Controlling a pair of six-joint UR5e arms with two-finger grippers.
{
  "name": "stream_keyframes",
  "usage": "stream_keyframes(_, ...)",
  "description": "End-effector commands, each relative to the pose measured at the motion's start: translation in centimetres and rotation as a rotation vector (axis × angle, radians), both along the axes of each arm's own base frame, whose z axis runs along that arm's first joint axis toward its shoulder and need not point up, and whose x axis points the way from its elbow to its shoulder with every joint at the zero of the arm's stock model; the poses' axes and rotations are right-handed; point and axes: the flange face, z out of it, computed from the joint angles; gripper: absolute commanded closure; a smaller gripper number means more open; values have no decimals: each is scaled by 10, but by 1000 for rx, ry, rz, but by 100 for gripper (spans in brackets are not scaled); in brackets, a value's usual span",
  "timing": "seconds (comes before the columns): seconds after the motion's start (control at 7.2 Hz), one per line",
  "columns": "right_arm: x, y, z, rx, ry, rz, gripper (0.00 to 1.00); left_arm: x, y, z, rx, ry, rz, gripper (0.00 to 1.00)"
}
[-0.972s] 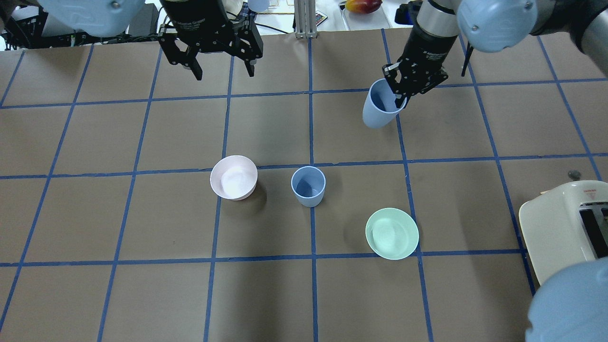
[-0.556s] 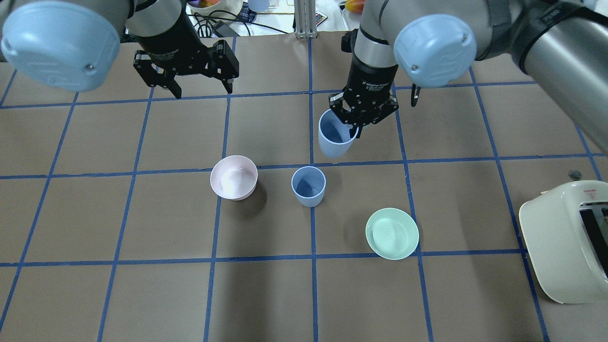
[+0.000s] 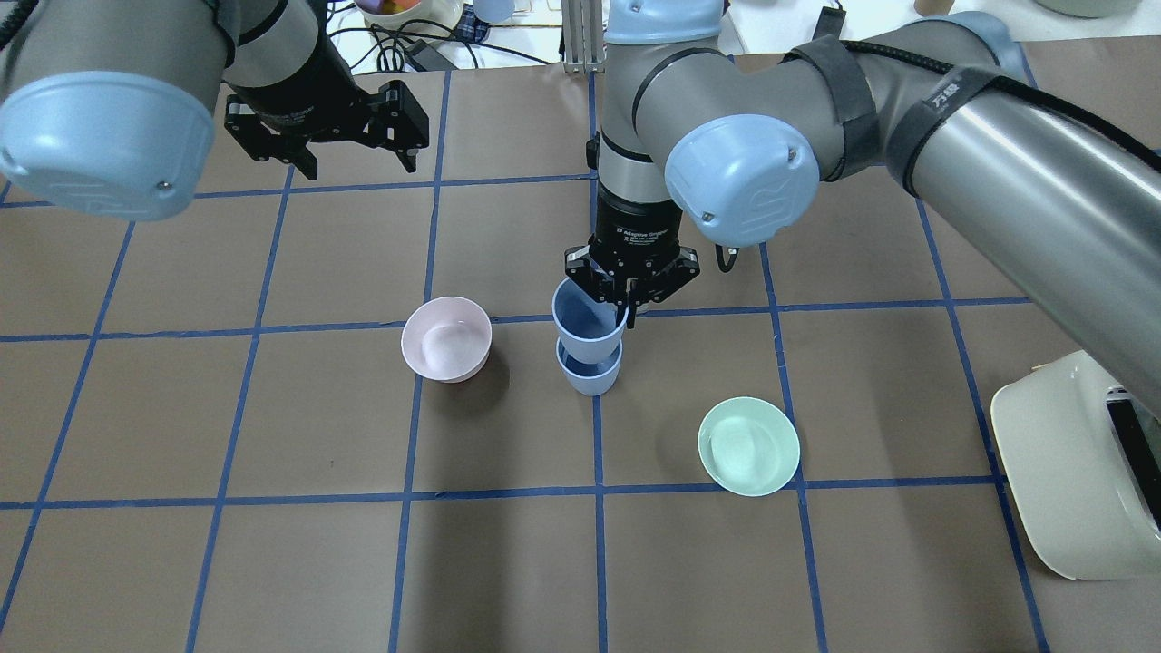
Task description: Stack blue cups with both arms
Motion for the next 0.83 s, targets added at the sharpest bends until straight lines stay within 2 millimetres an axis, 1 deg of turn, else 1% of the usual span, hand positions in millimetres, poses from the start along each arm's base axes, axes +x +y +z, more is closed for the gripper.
stream_keyframes(0.0, 1, 1, -7, 17, 8, 0, 100, 0, 0, 1, -1, -1, 0, 0)
stream_keyframes(0.42, 1, 4, -15, 27, 17, -35, 100, 0, 1, 0, 1, -1, 0, 0)
stream_keyframes(0.56, 2, 4, -15, 24, 16, -35, 93, 0, 1, 0, -1, -1, 0, 0)
stream_keyframes(0.69, 2, 2, -15, 14, 12, -35, 82, 0, 1, 1, -1, -1, 0, 0)
